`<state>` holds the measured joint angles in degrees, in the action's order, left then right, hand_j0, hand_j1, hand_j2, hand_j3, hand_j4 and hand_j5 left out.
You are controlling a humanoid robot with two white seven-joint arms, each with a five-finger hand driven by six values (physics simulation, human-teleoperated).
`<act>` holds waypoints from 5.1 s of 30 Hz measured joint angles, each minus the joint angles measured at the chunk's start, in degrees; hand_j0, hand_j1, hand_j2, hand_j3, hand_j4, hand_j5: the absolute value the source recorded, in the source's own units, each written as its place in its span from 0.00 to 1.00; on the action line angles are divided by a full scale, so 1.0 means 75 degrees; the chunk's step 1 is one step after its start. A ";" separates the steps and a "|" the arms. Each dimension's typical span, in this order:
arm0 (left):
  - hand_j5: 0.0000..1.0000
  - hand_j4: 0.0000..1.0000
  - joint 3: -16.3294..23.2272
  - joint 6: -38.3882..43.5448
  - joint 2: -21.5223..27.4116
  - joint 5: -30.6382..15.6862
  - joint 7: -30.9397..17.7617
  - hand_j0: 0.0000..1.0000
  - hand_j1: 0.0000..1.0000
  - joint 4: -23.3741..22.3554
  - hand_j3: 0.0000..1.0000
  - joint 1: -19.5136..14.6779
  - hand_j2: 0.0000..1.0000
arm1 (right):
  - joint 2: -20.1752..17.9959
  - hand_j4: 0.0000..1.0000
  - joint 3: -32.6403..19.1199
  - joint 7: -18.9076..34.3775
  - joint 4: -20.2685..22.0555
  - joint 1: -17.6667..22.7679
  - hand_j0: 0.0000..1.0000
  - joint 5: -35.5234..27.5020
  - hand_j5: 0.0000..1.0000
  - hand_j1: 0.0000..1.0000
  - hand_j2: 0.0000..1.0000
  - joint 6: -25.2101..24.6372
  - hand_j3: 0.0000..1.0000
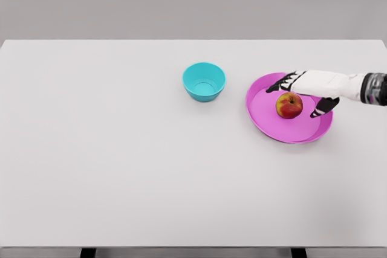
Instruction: Put the apple from the pink plate into the blue bowl with your right arm
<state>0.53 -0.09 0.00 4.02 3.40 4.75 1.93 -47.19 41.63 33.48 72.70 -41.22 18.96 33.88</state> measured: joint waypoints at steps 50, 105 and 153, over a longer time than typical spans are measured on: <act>1.00 1.00 0.0000 0.0000 0.0000 -0.0002 -0.0004 1.00 1.00 0.0000 1.00 0.0000 1.00 | 0.0352 0.52 0.0814 0.0016 -0.0738 -0.0832 0.52 -0.0016 0.52 0.52 0.52 0.0021 0.52; 1.00 1.00 0.0000 0.0000 0.0000 0.0001 -0.0001 1.00 1.00 0.0000 1.00 0.0000 1.00 | 0.3641 0.52 0.0889 0.0041 -0.2597 -0.2379 0.52 0.0511 0.52 0.52 0.52 -0.0223 0.52; 1.00 1.00 -0.0001 -0.0001 0.0000 -0.0002 -0.0002 1.00 1.00 0.0001 1.00 0.0000 1.00 | 0.1780 1.00 -0.5456 0.0207 -0.0112 0.2109 1.00 -0.0313 1.00 1.00 1.00 0.0174 1.00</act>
